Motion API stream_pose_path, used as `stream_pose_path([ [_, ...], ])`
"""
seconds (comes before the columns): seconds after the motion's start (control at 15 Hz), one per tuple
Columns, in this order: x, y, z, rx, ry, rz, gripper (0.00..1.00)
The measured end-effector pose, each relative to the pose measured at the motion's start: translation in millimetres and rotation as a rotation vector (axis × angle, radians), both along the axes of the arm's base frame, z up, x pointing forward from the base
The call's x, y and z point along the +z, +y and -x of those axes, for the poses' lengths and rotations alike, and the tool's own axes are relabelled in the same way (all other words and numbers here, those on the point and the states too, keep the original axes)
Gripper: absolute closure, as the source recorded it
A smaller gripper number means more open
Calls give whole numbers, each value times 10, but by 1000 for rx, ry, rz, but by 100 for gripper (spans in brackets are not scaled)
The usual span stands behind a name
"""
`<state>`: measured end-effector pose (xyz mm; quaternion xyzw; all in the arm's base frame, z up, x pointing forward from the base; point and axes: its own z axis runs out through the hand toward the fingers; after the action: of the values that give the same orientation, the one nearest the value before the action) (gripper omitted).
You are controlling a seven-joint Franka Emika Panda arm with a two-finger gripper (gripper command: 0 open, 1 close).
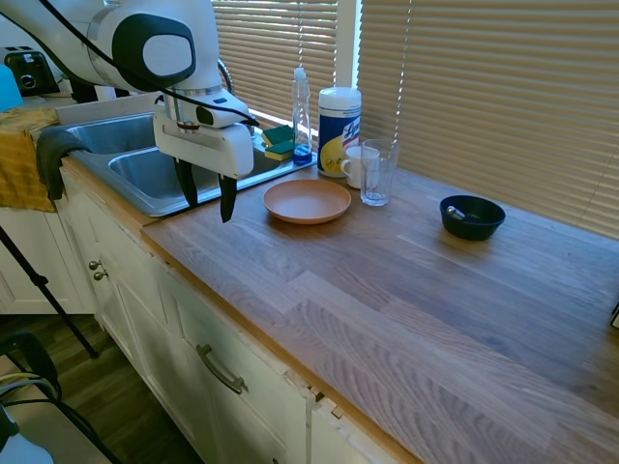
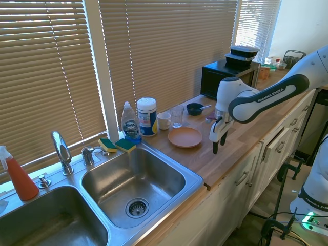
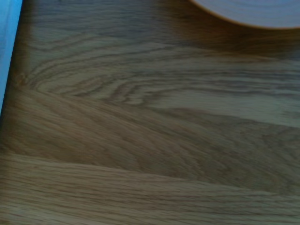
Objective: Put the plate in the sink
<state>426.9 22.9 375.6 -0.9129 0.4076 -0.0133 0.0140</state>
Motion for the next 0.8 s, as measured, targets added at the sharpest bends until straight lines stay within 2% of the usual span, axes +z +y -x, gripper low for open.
stream_pose_path([
  [0.2,17,-1,-14,-1,-4,-1,0],
  [0.4,158,-128,-145,-30,-37,-14,0],
  [0.8,303,-883,-670,-102,-78,-31,0],
])
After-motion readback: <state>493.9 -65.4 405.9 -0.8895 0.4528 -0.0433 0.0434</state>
